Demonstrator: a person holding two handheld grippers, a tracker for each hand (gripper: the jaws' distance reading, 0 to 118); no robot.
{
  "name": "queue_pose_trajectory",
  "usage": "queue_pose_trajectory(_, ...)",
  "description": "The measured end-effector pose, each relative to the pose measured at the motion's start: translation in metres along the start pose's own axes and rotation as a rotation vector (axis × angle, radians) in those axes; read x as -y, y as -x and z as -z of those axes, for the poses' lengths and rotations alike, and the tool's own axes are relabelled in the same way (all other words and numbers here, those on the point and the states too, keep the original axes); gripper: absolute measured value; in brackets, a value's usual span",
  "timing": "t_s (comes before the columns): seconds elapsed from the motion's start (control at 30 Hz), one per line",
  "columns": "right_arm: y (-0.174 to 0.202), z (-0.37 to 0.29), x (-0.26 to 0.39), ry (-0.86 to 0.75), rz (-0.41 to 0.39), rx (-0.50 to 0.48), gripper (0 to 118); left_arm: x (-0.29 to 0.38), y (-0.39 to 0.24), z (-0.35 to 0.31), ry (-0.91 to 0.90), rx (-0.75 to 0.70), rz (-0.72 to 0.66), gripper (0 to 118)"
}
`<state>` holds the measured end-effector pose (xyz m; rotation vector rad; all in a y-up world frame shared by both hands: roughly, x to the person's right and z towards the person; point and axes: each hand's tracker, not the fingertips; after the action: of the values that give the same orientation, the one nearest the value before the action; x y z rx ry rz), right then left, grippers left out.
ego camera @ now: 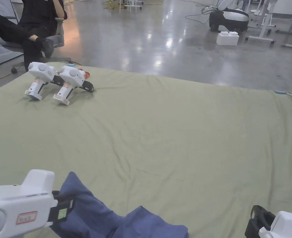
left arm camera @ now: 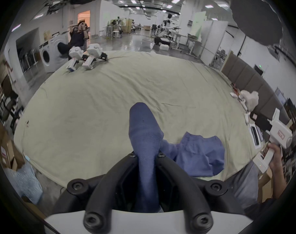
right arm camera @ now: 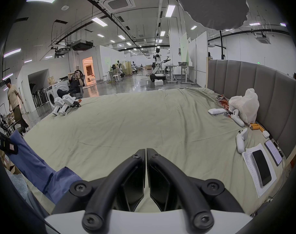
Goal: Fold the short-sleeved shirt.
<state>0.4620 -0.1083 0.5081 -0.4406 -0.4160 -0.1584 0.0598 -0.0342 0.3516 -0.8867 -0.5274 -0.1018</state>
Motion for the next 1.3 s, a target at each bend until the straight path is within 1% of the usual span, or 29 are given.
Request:
queue_pose_trajectory(0.1, -0.002, -0.002, 0.001, 0.0, 0.002, 0.003, 1, -0.001, -0.025, -0.003, 0.001, 0.022, 0.031, 10)
queue_pose_trajectory(0.13, -0.003, -0.002, 0.002, 0.0, 0.002, 0.004, 1, 0.0, -0.022, 0.003, 0.003, 0.032, 0.037, 10)
queue_pose_trajectory(0.33, -0.006, -0.004, 0.006, 0.011, 0.006, 0.009, 1, 0.0, -0.063, 0.014, 0.032, 0.092, 0.089, 10)
queue_pose_trajectory(0.53, -0.011, -0.007, 0.009, 0.016, 0.014, 0.019, 1, 0.005, -0.104, 0.044, 0.068, 0.184, 0.073, 10)
queue_pose_trajectory(0.67, -0.014, -0.01, 0.01, 0.02, 0.019, 0.027, 1, 0.014, -0.129, 0.075, 0.119, 0.243, 0.055, 10)
queue_pose_trajectory(0.87, -0.02, -0.014, 0.01, 0.022, 0.028, 0.044, 1, 0.032, -0.151, 0.122, 0.192, 0.274, -0.003, 10)
queue_pose_trajectory(1.0, -0.022, -0.015, 0.012, 0.024, 0.031, 0.053, 1, 0.039, -0.154, 0.133, 0.198, 0.281, -0.037, 11)
queue_pose_trajectory(1.03, -0.023, -0.015, 0.012, 0.026, 0.033, 0.053, 1, 0.039, -0.154, 0.133, 0.195, 0.284, -0.042, 13)
queue_pose_trajectory(1.07, -0.023, -0.014, 0.012, 0.029, 0.036, 0.053, 1, 0.04, -0.155, 0.131, 0.194, 0.285, -0.042, 19)
queue_pose_trajectory(1.1, -0.023, -0.014, 0.013, 0.032, 0.037, 0.052, 1, 0.04, -0.153, 0.129, 0.194, 0.289, -0.036, 27)
queue_pose_trajectory(1.13, -0.023, -0.013, 0.014, 0.033, 0.038, 0.05, 1, 0.039, -0.15, 0.126, 0.194, 0.306, -0.035, 27)
queue_pose_trajectory(1.17, -0.022, -0.013, 0.014, 0.035, 0.037, 0.049, 1, 0.036, -0.145, 0.121, 0.193, 0.338, -0.044, 32)
queue_pose_trajectory(1.2, -0.022, -0.013, 0.014, 0.036, 0.036, 0.048, 1, 0.033, -0.141, 0.116, 0.195, 0.371, -0.07, 41)
queue_pose_trajectory(1.23, -0.022, -0.013, 0.014, 0.036, 0.036, 0.047, 1, 0.03, -0.135, 0.109, 0.179, 0.389, -0.09, 63)
queue_pose_trajectory(1.27, -0.022, -0.013, 0.015, 0.035, 0.036, 0.046, 1, 0.027, -0.13, 0.103, 0.156, 0.406, -0.094, 73)
queue_pose_trajectory(1.3, -0.022, -0.013, 0.015, 0.035, 0.036, 0.047, 1, 0.024, -0.126, 0.098, 0.137, 0.402, -0.087, 76)
